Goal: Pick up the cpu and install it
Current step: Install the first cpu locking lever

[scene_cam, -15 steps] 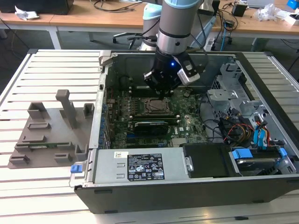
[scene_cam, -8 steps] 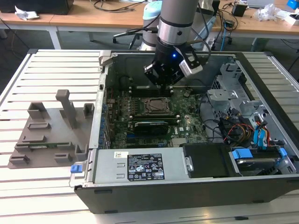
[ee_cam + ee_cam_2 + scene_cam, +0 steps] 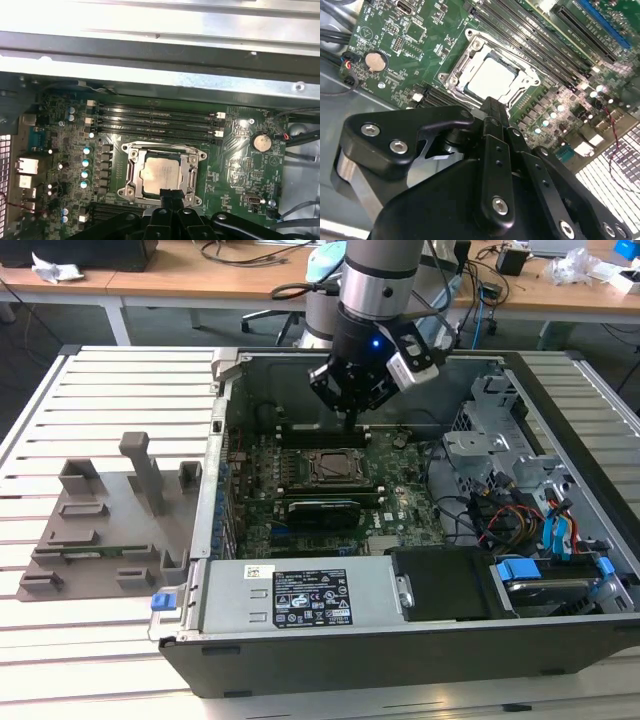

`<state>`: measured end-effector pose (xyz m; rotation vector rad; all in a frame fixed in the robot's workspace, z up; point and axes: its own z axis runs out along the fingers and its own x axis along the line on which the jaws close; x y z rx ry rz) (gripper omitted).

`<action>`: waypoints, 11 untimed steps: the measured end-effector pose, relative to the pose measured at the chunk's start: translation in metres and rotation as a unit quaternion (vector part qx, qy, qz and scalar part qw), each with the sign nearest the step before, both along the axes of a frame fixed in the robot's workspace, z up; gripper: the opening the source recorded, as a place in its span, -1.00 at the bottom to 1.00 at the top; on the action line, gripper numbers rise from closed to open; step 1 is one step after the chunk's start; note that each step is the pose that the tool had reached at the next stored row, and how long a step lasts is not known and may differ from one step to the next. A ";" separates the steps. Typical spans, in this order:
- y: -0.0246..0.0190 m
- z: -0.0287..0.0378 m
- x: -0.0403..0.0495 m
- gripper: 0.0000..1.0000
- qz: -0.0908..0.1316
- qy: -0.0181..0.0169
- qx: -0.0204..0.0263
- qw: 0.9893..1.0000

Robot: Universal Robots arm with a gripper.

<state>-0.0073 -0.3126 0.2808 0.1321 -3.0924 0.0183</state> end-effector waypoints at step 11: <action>0.0000 0.0293 0.0000 -0.79 0.000 0.000 0.000 1.000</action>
